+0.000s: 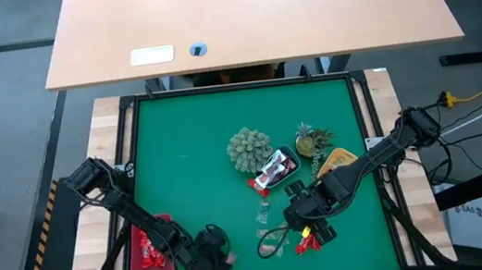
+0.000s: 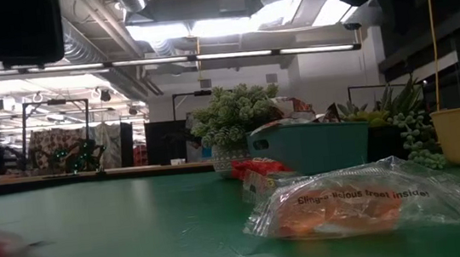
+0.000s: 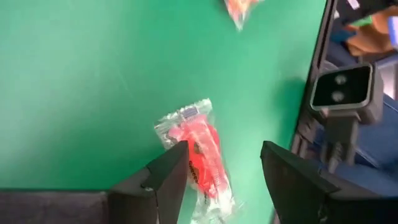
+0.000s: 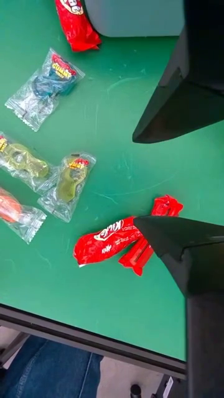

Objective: Organize candy in baskets
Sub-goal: Put the red gummy into the yellow bin

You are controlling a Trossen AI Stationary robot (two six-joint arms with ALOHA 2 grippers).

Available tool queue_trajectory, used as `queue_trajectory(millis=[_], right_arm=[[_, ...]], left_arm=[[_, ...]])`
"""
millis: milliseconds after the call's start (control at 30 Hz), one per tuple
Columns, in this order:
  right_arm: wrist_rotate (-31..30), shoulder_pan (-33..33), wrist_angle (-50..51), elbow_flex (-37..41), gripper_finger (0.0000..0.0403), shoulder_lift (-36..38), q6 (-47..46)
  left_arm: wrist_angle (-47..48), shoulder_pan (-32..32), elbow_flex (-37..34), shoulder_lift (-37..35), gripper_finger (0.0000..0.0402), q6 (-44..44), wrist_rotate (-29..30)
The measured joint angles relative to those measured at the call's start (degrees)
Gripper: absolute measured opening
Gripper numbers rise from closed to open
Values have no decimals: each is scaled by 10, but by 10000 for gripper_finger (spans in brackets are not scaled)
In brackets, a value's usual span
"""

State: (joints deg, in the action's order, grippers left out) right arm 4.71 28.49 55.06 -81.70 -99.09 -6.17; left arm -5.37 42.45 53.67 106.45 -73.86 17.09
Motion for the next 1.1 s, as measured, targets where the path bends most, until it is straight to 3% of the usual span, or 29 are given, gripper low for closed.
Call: queue_trajectory(millis=[133,367,733,900,1100], right_arm=[[0,0,-1,0,199,0,0],[0,0,-1,0,199,0,0],[0,0,-1,0,199,0,0],[0,0,-1,0,199,0,0],[0,0,-1,0,199,0,0]], left_arm=[[10,-8,0,0,185,33,32],[50,-36,0,0,169,117,34],[35,-60,0,-25,156,111,-112],[30,-53,0,-28,149,110,-149],[32,-36,0,-28,148,102,-152]])
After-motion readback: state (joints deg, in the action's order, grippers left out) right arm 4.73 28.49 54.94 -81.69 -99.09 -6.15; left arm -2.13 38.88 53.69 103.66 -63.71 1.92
